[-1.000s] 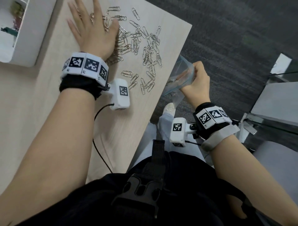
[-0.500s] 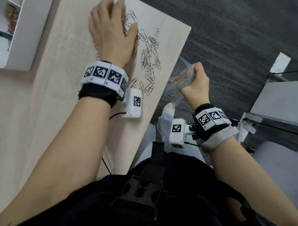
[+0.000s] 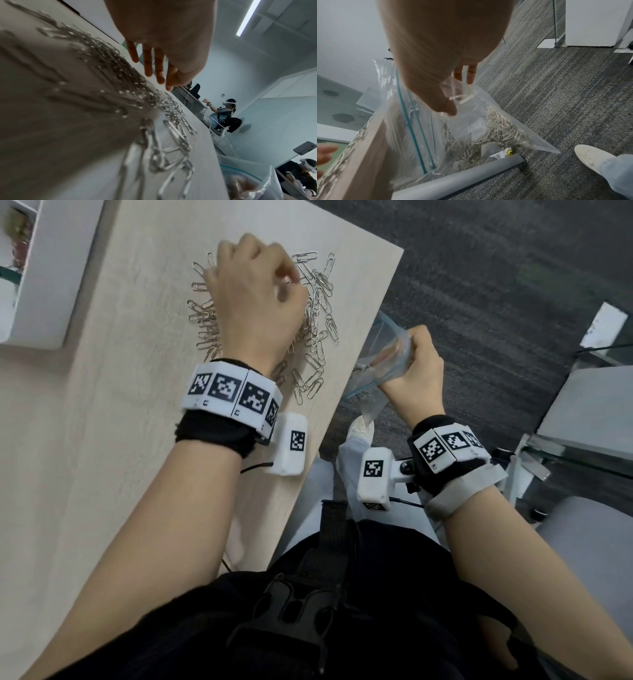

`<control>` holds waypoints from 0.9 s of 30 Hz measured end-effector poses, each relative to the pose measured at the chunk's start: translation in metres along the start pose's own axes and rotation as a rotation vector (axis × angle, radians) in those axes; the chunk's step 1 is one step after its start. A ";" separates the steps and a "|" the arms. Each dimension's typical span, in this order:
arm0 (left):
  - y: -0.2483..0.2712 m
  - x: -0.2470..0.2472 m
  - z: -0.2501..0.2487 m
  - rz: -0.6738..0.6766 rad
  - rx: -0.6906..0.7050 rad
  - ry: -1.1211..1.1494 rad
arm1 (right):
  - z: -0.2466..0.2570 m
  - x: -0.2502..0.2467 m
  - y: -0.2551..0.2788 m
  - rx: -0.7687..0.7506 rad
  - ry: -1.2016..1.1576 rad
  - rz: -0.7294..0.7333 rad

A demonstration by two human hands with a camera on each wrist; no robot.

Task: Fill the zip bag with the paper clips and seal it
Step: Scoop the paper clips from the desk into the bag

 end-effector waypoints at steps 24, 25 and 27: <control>0.024 -0.003 -0.019 0.032 0.198 0.238 | -0.011 -0.006 0.022 -0.063 -0.001 -0.050; 0.021 0.001 -0.025 0.079 0.239 0.241 | -0.012 -0.006 0.023 -0.060 -0.002 -0.054; 0.022 0.014 -0.041 0.168 0.316 0.243 | -0.014 -0.005 0.028 -0.051 0.010 -0.061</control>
Point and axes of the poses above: each hand's wrist, its own y-axis away from the middle knuckle, its own x-axis out of the palm, z = x × y, the point moved 10 cm from there along -y, towards the middle knuckle, and after that the axes turned 12 degrees about x, right-handed, at the moved point
